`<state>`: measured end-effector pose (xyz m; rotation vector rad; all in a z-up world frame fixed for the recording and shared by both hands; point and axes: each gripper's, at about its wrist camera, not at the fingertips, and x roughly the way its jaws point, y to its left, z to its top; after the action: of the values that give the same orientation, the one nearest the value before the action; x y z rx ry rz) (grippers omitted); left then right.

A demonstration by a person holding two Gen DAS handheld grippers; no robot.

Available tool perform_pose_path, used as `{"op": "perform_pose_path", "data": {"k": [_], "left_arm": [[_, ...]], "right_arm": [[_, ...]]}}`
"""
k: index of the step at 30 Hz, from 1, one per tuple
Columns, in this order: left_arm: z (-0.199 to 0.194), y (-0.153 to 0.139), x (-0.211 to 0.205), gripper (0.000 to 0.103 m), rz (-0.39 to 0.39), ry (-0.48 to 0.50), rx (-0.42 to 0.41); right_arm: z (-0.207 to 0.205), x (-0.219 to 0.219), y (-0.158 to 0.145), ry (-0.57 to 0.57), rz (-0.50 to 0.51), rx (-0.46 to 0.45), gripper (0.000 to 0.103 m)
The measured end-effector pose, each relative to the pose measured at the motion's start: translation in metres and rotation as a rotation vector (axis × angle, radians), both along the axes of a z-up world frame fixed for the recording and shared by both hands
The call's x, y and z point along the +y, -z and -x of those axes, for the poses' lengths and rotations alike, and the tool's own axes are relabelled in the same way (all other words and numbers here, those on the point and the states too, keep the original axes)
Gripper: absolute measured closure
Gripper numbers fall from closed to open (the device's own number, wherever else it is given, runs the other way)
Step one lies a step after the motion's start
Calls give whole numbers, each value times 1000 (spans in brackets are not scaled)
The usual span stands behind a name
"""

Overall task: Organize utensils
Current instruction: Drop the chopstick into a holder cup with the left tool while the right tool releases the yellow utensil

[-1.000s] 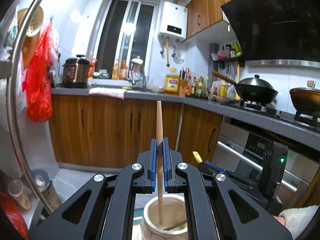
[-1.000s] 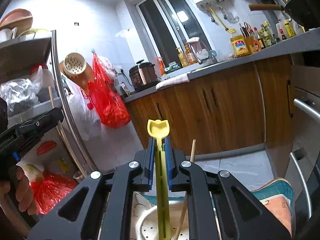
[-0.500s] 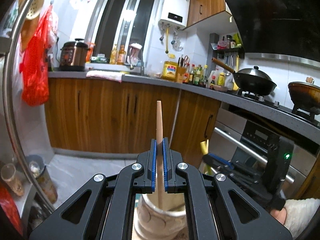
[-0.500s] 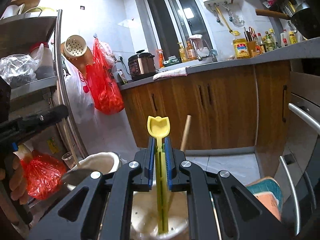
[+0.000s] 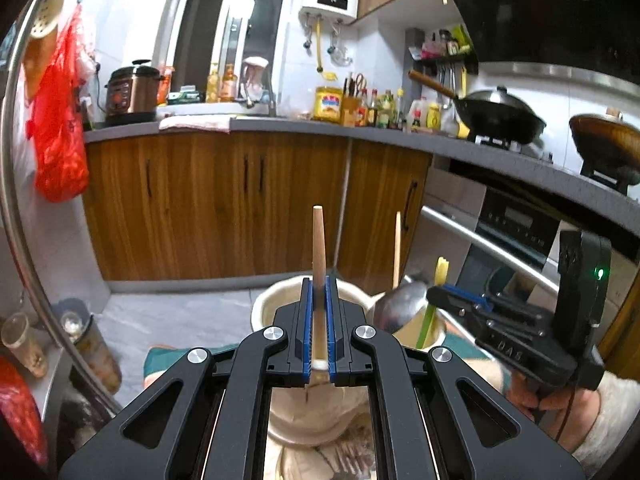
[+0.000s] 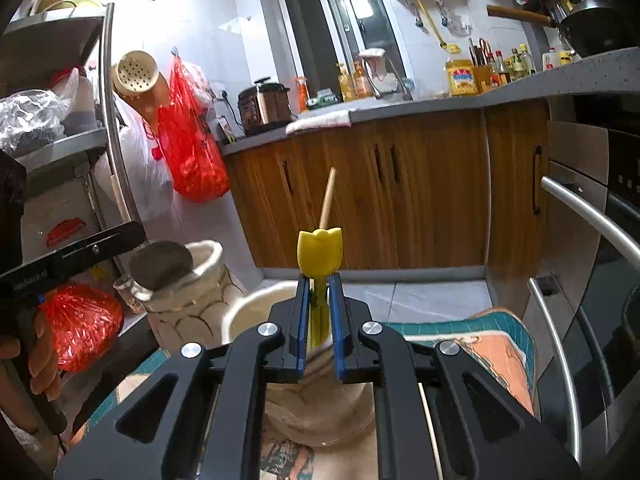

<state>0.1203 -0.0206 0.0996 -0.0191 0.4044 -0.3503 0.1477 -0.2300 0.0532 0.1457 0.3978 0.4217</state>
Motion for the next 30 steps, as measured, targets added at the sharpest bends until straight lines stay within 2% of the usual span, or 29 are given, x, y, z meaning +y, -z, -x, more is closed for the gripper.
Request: {"op": "perform_pose_path", "data": {"k": [4, 14, 22, 24, 26, 27, 28, 30], "left_arm": [[-6, 7, 3, 96, 10, -9, 36], [-9, 10, 9, 96, 18, -18, 61], [-7, 11, 9, 90, 16, -22, 61], [-7, 9, 10, 85, 16, -27, 60], [-5, 7, 10, 73, 15, -30, 59], [-3, 6, 11, 70, 15, -32, 55], [1, 4, 12, 62, 18, -36, 48], [7, -1, 14, 53, 27, -44, 33]], "right_arm": [[-2, -2, 3, -9, -7, 22, 93], [-5, -2, 5, 3, -6, 38, 93], [-5, -3, 4, 9, -10, 40, 92], [-5, -4, 4, 14, -12, 42, 83], [-3, -4, 3, 20, -15, 42, 74], [-1, -4, 2, 22, -14, 42, 72], [1, -4, 1, 25, -13, 43, 70], [8, -4, -2, 27, -16, 41, 59]]}}
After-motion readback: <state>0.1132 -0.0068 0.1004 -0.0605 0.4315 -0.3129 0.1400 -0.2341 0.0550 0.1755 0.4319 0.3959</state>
